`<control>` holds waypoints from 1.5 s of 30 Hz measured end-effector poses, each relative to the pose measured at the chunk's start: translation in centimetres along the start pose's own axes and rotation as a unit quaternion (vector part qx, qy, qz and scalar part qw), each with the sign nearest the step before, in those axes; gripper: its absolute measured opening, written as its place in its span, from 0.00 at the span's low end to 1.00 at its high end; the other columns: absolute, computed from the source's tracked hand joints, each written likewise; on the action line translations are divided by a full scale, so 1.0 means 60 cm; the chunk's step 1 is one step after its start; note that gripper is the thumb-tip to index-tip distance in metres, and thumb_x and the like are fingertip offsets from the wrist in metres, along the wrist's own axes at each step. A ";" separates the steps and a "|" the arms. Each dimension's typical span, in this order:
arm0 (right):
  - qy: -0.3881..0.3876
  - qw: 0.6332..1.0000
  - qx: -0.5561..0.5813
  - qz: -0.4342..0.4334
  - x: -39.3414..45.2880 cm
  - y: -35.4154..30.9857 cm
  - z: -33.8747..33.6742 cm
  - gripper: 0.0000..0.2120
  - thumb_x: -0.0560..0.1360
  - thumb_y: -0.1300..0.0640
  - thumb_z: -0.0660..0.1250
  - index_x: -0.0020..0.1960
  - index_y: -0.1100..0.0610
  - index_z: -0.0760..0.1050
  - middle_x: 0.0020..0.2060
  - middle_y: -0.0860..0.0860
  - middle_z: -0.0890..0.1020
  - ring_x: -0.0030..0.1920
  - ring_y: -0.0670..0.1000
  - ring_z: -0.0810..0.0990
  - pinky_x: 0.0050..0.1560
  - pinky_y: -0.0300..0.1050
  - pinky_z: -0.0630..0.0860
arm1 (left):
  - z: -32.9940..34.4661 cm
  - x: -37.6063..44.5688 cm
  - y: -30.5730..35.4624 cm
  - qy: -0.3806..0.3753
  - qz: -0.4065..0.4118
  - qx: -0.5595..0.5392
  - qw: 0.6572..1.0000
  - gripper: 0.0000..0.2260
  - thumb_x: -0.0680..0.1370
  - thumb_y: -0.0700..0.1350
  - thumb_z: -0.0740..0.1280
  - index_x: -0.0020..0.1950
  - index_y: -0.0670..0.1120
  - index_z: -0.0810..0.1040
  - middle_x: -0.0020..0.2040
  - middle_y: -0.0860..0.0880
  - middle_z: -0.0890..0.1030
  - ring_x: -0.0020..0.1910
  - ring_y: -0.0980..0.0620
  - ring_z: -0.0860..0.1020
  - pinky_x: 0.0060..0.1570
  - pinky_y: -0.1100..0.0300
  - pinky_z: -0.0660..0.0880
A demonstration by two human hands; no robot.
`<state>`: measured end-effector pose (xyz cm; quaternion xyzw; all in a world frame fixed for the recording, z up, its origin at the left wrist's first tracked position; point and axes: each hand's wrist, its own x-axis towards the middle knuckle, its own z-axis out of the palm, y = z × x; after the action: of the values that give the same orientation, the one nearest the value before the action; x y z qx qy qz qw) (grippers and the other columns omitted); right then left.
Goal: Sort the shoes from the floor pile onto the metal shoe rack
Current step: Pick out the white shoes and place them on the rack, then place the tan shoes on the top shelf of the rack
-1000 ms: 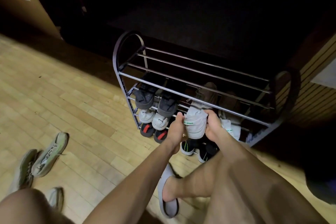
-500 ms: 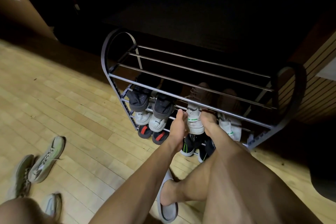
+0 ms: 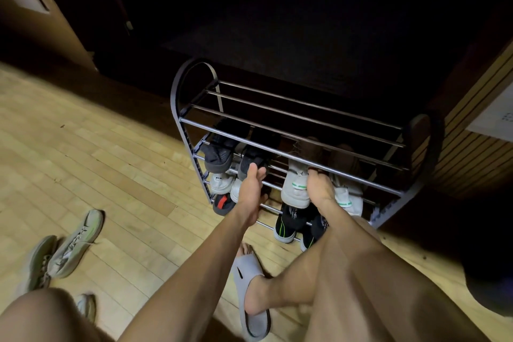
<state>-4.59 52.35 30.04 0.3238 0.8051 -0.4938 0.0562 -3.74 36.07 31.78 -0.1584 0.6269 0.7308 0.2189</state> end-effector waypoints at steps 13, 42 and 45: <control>-0.074 0.976 -0.073 -0.192 -0.163 -0.085 0.039 0.22 0.83 0.50 0.51 0.70 0.61 0.70 0.69 0.56 0.74 0.69 0.60 0.70 0.68 0.51 0.65 | -0.173 -0.125 0.084 0.125 0.199 0.065 0.970 0.17 0.82 0.54 0.55 0.59 0.50 0.81 0.57 0.55 0.81 0.60 0.55 0.77 0.62 0.56 0.71; -0.340 0.850 0.020 -0.402 -0.511 -0.391 0.374 0.22 0.77 0.48 0.51 0.39 0.56 0.81 0.29 0.51 0.80 0.30 0.48 0.77 0.38 0.46 0.70 | -0.665 -0.541 0.125 0.472 0.305 0.019 0.827 0.14 0.80 0.43 0.58 0.36 0.43 0.75 0.30 0.47 0.74 0.24 0.56 0.67 0.26 0.64 0.64; -0.364 0.841 0.008 -0.399 -0.530 -0.396 0.447 0.23 0.77 0.48 0.51 0.40 0.57 0.81 0.30 0.52 0.80 0.29 0.48 0.76 0.38 0.47 0.70 | -0.707 -0.548 0.098 0.488 0.283 0.005 0.826 0.13 0.79 0.43 0.59 0.37 0.42 0.76 0.31 0.46 0.75 0.24 0.56 0.67 0.26 0.64 0.64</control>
<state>0.49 8.02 47.52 -0.2284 0.7823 -0.5622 0.1408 19.46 -10.42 46.43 -0.3092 0.6726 0.5851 -0.3312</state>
